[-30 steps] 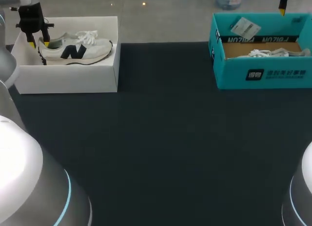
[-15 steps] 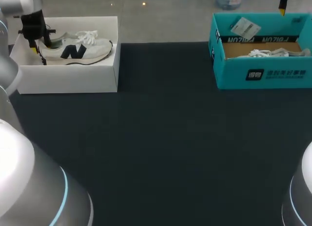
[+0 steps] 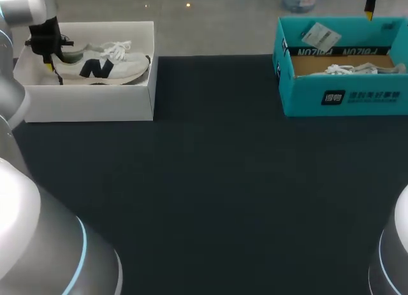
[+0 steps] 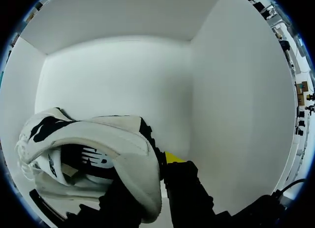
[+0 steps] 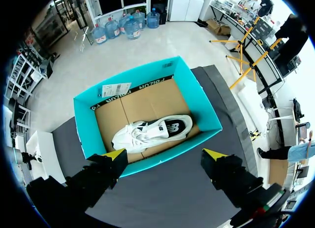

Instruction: Take the shoe out of the shoebox, open the shoe tongue, remove and reinsert the insole, then place the shoe into the shoebox

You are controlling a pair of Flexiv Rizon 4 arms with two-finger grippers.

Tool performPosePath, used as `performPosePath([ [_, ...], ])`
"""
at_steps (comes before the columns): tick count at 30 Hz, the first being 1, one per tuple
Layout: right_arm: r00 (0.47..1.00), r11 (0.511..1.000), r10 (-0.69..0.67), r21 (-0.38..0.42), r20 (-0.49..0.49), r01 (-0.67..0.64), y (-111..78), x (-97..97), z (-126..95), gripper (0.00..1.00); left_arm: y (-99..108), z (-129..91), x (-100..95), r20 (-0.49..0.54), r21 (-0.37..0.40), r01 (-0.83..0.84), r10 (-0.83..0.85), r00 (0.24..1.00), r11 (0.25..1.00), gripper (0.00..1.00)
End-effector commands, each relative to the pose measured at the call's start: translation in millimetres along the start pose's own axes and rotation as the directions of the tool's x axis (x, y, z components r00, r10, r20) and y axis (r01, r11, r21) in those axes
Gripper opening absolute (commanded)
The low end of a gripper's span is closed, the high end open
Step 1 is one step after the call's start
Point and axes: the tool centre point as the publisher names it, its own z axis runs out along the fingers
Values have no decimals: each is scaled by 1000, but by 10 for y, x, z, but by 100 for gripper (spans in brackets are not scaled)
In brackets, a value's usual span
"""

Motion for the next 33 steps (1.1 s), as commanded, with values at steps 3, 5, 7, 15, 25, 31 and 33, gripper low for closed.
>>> performPosePath([
  [3, 1000, 1000, 0, -1, 0, 0, -1, -1, 0, 100, 121, -47, 59, 0, 145, -8, 8, 1000, 989, 0],
  [5, 1000, 1000, 0, -1, 0, 0, -1, -1, 0, 100, 122, -110, 80, -4, 154, 4, -3, 1000, 988, 0],
  [7, 1000, 1000, 0, -1, 0, 0, -1, -1, 0, 100, 118, -208, 104, 5, 158, 7, -8, 1000, 987, 0],
  [15, 1000, 1000, 0, -1, 0, 0, -1, -1, 0, 100, 74, -867, 170, 14, 167, 49, -52, 999, 985, 0],
  [25, 1000, 1000, 0, -1, 0, 0, -1, -1, 0, 100, 23, -1577, 170, 5, 167, 42, -43, 999, 985, 0],
  [31, 1000, 1000, 0, -1, 0, 0, -1, -1, 0, 100, 12, -1939, 186, 34, 124, 39, -44, 998, 991, 0],
  [33, 1000, 1000, 0, -1, 0, 0, -1, -1, 0, 100, 11, -2045, 191, 49, 112, 36, -42, 998, 993, 0],
])
